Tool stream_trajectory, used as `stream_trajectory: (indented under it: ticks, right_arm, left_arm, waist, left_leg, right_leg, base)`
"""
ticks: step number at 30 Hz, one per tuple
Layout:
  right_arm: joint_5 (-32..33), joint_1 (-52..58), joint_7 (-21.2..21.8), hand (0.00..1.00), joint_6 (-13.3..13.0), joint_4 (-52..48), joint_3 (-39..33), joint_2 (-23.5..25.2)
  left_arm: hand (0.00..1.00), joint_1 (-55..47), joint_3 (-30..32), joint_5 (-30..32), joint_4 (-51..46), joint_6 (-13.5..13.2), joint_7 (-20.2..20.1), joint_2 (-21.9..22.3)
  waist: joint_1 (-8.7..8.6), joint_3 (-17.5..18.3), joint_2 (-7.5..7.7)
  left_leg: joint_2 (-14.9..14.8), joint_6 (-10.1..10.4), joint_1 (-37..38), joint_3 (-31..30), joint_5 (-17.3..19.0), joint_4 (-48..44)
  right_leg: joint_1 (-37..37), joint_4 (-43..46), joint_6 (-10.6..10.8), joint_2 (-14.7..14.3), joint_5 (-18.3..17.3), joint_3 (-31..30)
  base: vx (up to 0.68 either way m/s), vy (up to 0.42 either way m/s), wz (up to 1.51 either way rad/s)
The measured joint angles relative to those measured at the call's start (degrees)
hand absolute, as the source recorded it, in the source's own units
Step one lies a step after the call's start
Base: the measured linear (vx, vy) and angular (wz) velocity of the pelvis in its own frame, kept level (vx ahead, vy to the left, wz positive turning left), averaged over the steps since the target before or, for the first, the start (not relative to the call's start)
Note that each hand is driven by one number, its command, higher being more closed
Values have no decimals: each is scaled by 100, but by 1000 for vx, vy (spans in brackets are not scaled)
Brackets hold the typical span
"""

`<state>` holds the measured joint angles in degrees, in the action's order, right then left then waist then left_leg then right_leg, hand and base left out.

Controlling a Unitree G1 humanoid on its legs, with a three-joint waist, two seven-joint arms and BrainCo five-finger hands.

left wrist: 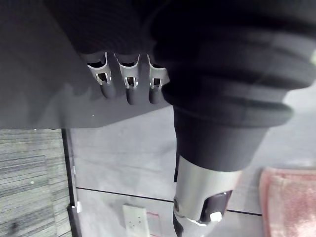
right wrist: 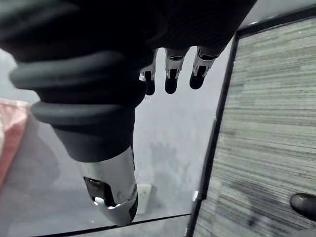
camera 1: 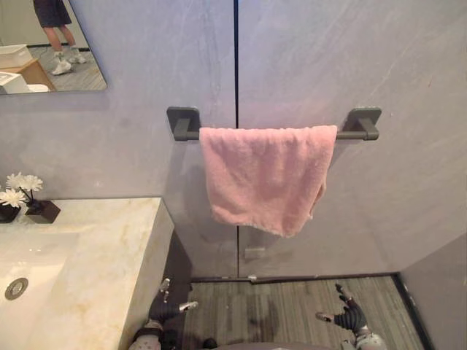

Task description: Organize washtable

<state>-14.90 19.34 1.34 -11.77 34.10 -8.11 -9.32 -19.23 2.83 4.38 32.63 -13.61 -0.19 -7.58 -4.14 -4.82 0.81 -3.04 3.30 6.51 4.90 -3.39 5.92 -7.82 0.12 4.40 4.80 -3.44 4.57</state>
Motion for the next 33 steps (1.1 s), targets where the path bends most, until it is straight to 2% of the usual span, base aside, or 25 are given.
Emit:
stream_trajectory:
  ticks: [3, 10, 11, 13, 15, 16, 17, 19, 20, 21, 22, 23, 24, 25, 26, 27, 28, 29, 30, 31, 32, 33]
  right_arm:
    - [-135, -5, 1, 0, 95, 157, 19, -2]
    - [-143, -72, 0, 0, 109, 339, 261, -133]
    - [-142, -144, -4, 0, 113, 339, 295, -134]
    - [-142, -333, -23, 0, 118, 335, 459, -145]
    - [-141, -556, -32, 0, 122, 318, 645, -102]
    - [-141, -603, -27, 0, 158, 317, 677, -83]
    - [-116, -592, -31, 0, 207, 240, 756, -27]
    - [-32, -421, -36, 0, 205, 146, 876, 38]
    - [-12, -419, -36, 0, 203, 114, 915, 59]
    - [72, -466, -41, 0, 198, 48, 972, 67]
    - [130, -588, -50, 0, 192, 55, 985, 46]
    - [138, -667, -62, 0, 193, 57, 984, 8]
    - [165, -777, -138, 0, 190, 48, 989, -60]
    - [253, -875, -182, 0, 161, 35, 1010, -109]
    - [325, -929, -230, 0, 132, 32, 1020, -168]
    - [356, -929, -264, 0, 98, 50, 1019, -255]
    - [359, -853, -257, 0, 103, 120, 997, -323]
    - [361, -831, -258, 0, 117, 146, 963, -280]
    - [374, -733, -266, 0, 135, 139, 848, -243]
    - [383, -674, -268, 0, 138, 129, 792, -243]
    - [387, -645, -255, 0, 140, 113, 804, -240]
    - [398, -616, -240, 0, 140, 92, 815, -243]
  left_arm:
    - [0, 0, 2, 124, 199, 28, 20, 0]
    - [0, 7, 8, 193, 400, 84, 32, 0]
    - [0, 8, 10, 191, 397, 84, 41, 0]
    - [0, 72, 8, 187, 387, 85, 88, -18]
    - [0, 378, 5, 174, 320, 90, 169, -83]
    - [0, 486, 12, 152, 216, 92, 181, -75]
    - [0, 536, -15, 87, 46, 89, 188, -99]
    - [0, 551, -11, 32, -161, 83, 204, -117]
    - [0, 547, -2, 18, -221, 82, 225, -113]
    - [0, 518, 9, 1, -281, 85, 274, -114]
    - [0, 518, 14, -104, -285, 90, 307, -95]
    - [0, 498, 17, -160, -290, 91, 321, -86]
    - [0, 417, 6, -204, -337, 90, 362, 33]
    - [0, 322, -42, -278, -466, 83, 407, 138]
    - [0, 295, -80, -293, -523, 83, 418, 224]
    - [0, 285, -143, -415, -558, 80, 406, 321]
    - [0, 278, -174, -487, -554, 83, 406, 371]
    - [0, 224, -197, -486, -555, 89, 405, 373]
    - [0, 170, -246, -482, -558, 90, 405, 340]
    - [0, 134, -280, -481, -557, 91, 403, 298]
    - [0, 108, -278, -474, -557, 92, 397, 288]
    - [0, 57, -278, -474, -558, 90, 396, 284]
  waist:
    - [0, -4, -8]
    - [35, -67, -17]
    - [56, -118, -62]
    - [83, -135, -19]
    - [161, -345, 11]
    - [200, -434, -50]
    - [157, -468, 6]
    - [185, -438, 92]
    - [206, -399, 177]
    - [291, -404, 187]
    - [354, -385, 274]
    - [384, -402, 238]
    - [533, -419, 130]
    - [555, -453, 57]
    - [507, -529, -87]
    - [472, -663, -260]
    - [465, -749, -241]
    - [480, -759, -246]
    - [445, -765, -162]
    - [368, -753, -64]
    - [354, -745, -37]
    - [330, -731, -49]
  left_leg:
    - [-2, -3, 28, 8, 24, -1]
    - [-5, -3, 7, 96, 38, -14]
    - [-22, -4, -54, 177, 37, -40]
    - [-82, -16, -335, 279, 51, -168]
    - [-121, -66, -1116, 234, 341, -1029]
    - [-247, -100, -1420, 123, 423, -1330]
    - [-243, -108, -1690, -93, 429, -1598]
    - [-201, -106, -2012, -336, 426, -1944]
    - [-199, -106, -2199, -364, 424, -2109]
    - [-197, -99, -2534, -418, 418, -2406]
    - [-215, 9, -2783, -530, 336, -2621]
    - [-259, 84, -2859, -599, 240, -2625]
    - [-393, 211, -2873, -655, 25, -2419]
    - [-485, 228, -2871, -753, -303, -2128]
    - [-570, 225, -2877, -857, -556, -1956]
    - [-681, 282, -2798, -969, -1141, -1503]
    - [-682, 301, -2610, -921, -1485, -1042]
    - [-633, 355, -2588, -875, -1348, -1209]
    - [-462, 220, -2653, -672, -736, -1716]
    - [-340, 85, -2822, -393, -359, -2493]
    - [-333, 41, -2845, -221, -180, -2840]
    - [-398, -35, -2743, 89, 168, -3309]
  right_leg:
    - [1, 56, -4, 0, -12, -9]
    - [94, 173, -22, -12, -76, -72]
    - [232, 275, -23, -19, -114, -136]
    - [677, 675, -30, -30, -215, -236]
    - [1246, 1286, 6, -7, -345, -402]
    - [1369, 1507, 124, -72, -453, -545]
    - [1602, 2689, 182, -53, -916, -805]
    - [1531, 3567, 327, -16, -1188, -1063]
    - [1465, 3768, 409, 2, -1263, -1191]
    - [1278, 3826, 486, 64, -1373, -1405]
    - [995, 3320, 454, 6, -1707, -1554]
    - [864, 2979, 244, -46, -1860, -1540]
    - [688, 2483, 94, -173, -2012, -1443]
    - [624, 2237, -149, -309, -2146, -1240]
    - [614, 2216, -259, -485, -2155, -1095]
    - [640, 2247, -458, -676, -2028, -859]
    - [622, 2224, -638, -743, -1925, -556]
    - [609, 2231, -724, -732, -1882, -378]
    - [660, 2261, -795, -617, -1847, -117]
    - [778, 2245, -842, -455, -1766, 80]
    - [817, 2187, -830, -395, -1697, 135]
    - [862, 2030, -824, -317, -1514, 280]
  base:
    - [10, -2, 0]
    - [20, -6, -4]
    - [-9, -12, -26]
    - [-26, -22, -24]
    - [-74, -20, 4]
    - [-55, -1, 65]
    - [-12, -16, 84]
    - [14, -120, 101]
    - [-75, -240, 94]
    - [-188, -299, 70]
    - [-230, -327, 59]
    - [-289, -331, 31]
    - [-333, -316, 24]
    - [-341, -312, 36]
    - [-458, -358, 81]
    - [-487, -298, 99]
    - [-472, -267, 107]
    - [-340, -183, 99]
    - [-290, -185, 106]
    - [-283, -164, 91]
    - [-260, -102, 80]
    - [-224, -30, 60]
